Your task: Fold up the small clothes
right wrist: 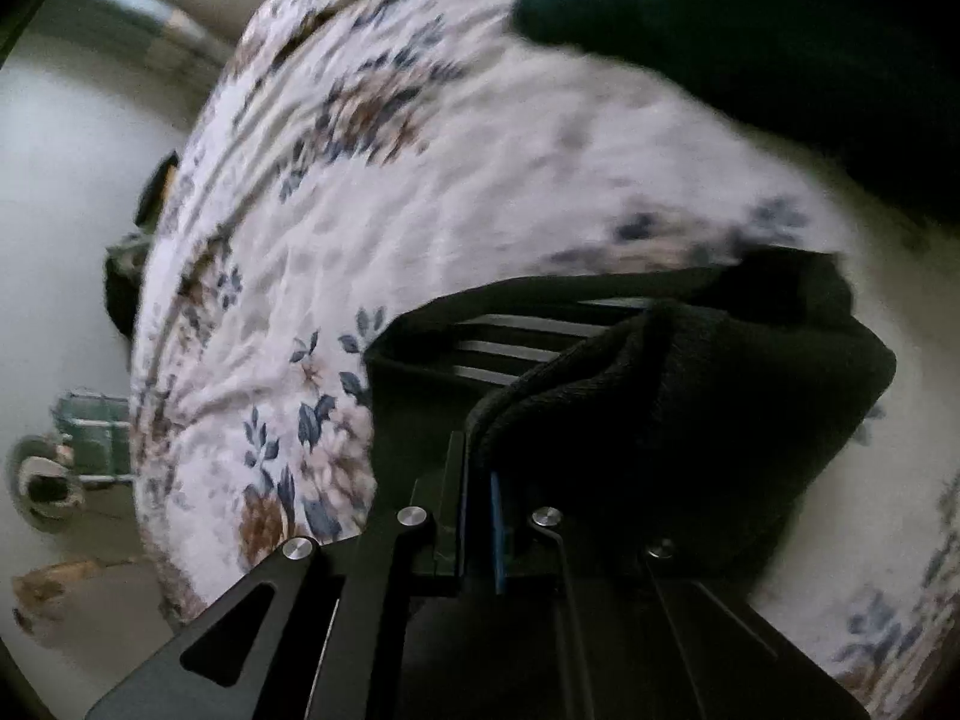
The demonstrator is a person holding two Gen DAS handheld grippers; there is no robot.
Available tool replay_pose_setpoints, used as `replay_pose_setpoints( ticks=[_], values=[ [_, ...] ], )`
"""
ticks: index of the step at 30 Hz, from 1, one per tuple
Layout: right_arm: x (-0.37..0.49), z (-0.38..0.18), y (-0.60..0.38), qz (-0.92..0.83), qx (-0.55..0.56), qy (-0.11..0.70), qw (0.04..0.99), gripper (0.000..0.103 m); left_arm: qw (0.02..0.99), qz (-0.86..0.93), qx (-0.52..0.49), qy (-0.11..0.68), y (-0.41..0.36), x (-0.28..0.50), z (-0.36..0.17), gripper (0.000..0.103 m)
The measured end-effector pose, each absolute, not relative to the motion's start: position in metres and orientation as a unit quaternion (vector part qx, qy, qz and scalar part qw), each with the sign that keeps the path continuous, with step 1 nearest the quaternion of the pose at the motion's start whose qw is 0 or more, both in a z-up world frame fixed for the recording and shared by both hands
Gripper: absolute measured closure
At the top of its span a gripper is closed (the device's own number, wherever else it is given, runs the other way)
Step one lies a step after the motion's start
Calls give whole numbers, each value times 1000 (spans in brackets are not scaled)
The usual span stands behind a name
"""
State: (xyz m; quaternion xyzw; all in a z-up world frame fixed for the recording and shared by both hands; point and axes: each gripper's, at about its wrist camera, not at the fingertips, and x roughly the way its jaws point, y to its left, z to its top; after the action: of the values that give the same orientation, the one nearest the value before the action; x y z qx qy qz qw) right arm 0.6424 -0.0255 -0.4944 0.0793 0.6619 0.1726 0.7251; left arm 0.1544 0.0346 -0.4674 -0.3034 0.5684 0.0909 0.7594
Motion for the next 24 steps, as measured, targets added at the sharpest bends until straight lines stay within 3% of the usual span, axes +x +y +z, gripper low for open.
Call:
replay_pose_setpoints(
  ticks=[6,8,10,12,14,19,24],
  values=[
    [648,-544,56,139,17,677,723,97,729,84,-336,590,87,152,-510,97],
    [649,-560,63,125,25,692,710,96,706,79,-360,605,102,145,-525,92],
    [646,-560,61,124,47,693,709,88,684,81,-395,608,122,130,-531,85],
    [632,-548,55,159,84,689,702,60,676,104,-403,608,144,111,-527,80],
    [605,-527,45,190,99,682,699,46,669,119,-406,610,165,94,-523,79],
    [500,-491,2,205,88,678,701,45,680,85,-390,615,165,98,-508,79],
    [371,-506,-61,154,107,721,667,45,678,12,-342,650,113,125,-514,74]
  ],
)
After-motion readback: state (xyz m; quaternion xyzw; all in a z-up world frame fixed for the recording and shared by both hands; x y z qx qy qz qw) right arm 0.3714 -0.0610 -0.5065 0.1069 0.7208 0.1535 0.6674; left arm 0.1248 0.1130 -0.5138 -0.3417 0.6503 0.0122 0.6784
